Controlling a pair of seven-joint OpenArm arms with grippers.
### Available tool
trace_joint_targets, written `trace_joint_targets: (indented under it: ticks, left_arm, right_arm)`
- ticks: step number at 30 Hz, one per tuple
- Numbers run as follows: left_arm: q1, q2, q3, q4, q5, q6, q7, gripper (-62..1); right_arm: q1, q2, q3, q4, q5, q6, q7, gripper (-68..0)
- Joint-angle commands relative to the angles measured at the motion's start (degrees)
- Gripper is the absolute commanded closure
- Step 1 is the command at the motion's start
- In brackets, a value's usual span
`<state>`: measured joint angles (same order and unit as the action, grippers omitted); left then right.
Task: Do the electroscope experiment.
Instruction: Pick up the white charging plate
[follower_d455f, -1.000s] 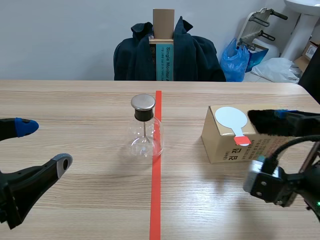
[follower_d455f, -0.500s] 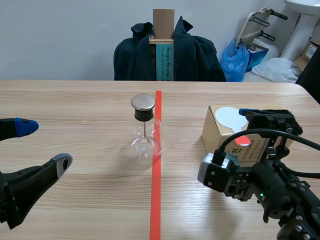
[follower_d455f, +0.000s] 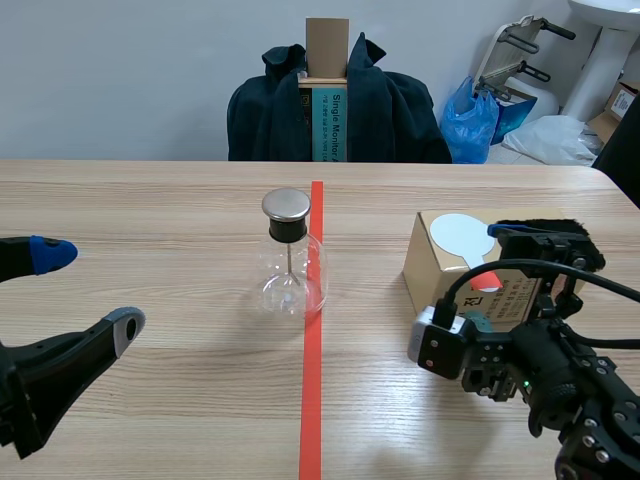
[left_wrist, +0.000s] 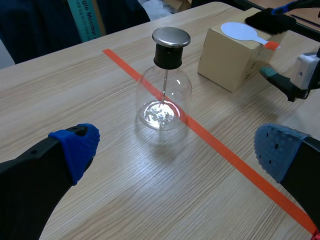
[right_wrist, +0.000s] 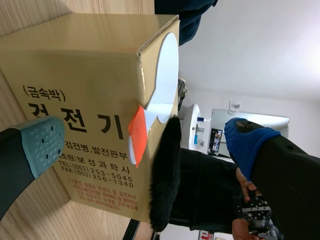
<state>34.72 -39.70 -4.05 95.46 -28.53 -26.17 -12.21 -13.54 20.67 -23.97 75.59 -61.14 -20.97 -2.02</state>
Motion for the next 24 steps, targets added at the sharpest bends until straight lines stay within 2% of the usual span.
trace_joint_targets:
  ticks: [1, 5, 6, 17, 24]
  left_arm:
    - [-0.3, 0.0, 0.1, 0.2, -0.4, 0.0, -0.8, -62.3]
    - [-0.3, 0.0, 0.1, 0.2, -0.4, 0.0, -0.8, -62.3]
    - [-0.3, 0.0, 0.1, 0.2, -0.4, 0.0, -0.8, -62.3]
    - [-0.3, 0.0, 0.1, 0.2, -0.4, 0.0, -0.8, -62.3]
    - [-0.3, 0.0, 0.1, 0.2, -0.4, 0.0, -0.8, -62.3]
  right_arm:
    - [0.9, 1.1, 0.8, 1.1, -0.3, -0.6, -0.2, -67.9]
    - [0.9, 1.1, 0.8, 1.1, -0.6, -0.6, -0.2, -67.4]
    - [0.9, 1.1, 0.8, 1.1, -0.6, -0.6, -0.2, -63.7]
    - [0.9, 1.1, 0.8, 1.1, -0.8, -0.7, -0.3, -0.1]
    - [0.8, 1.1, 0.8, 1.1, -1.3, -0.7, -0.2, -0.7]
